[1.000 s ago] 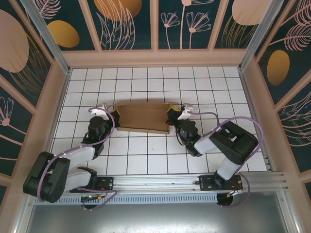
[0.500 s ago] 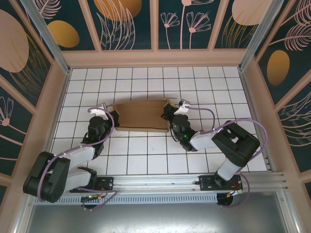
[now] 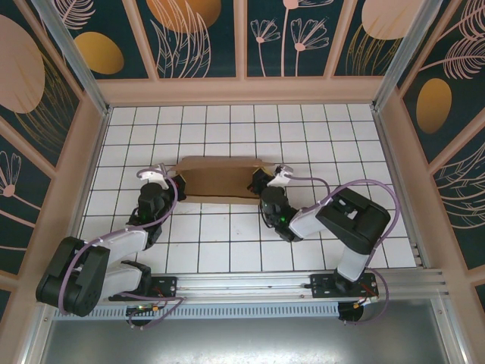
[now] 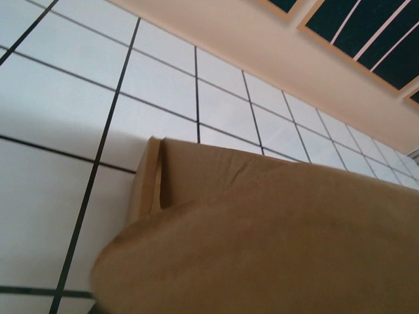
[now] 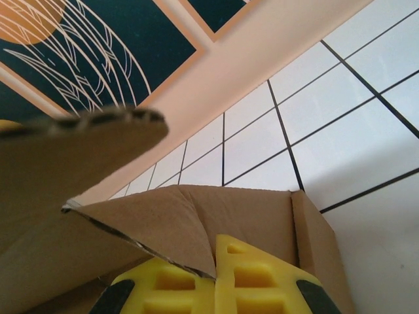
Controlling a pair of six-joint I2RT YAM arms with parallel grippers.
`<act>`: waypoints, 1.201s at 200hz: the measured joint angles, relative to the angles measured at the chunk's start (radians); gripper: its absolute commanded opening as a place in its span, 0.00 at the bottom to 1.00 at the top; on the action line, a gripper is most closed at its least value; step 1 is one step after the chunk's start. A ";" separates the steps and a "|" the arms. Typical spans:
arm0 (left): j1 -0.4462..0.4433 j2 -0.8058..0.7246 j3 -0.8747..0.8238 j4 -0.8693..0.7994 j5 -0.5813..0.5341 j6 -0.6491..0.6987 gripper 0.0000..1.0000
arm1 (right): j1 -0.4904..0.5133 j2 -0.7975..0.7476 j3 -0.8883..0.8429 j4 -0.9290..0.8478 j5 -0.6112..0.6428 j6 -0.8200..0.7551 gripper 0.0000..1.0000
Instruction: Fold the paper box
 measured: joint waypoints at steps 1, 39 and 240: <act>0.000 0.000 0.000 -0.001 0.000 0.000 0.00 | 0.000 0.000 -0.001 0.001 0.000 0.000 0.02; 0.000 -0.024 -0.030 -0.012 -0.019 -0.007 0.00 | 0.011 0.000 -0.071 0.080 -0.025 -0.057 0.13; -0.015 0.021 -0.003 -0.077 -0.021 0.032 0.02 | -0.047 -0.443 -0.497 0.348 -0.208 -0.414 0.45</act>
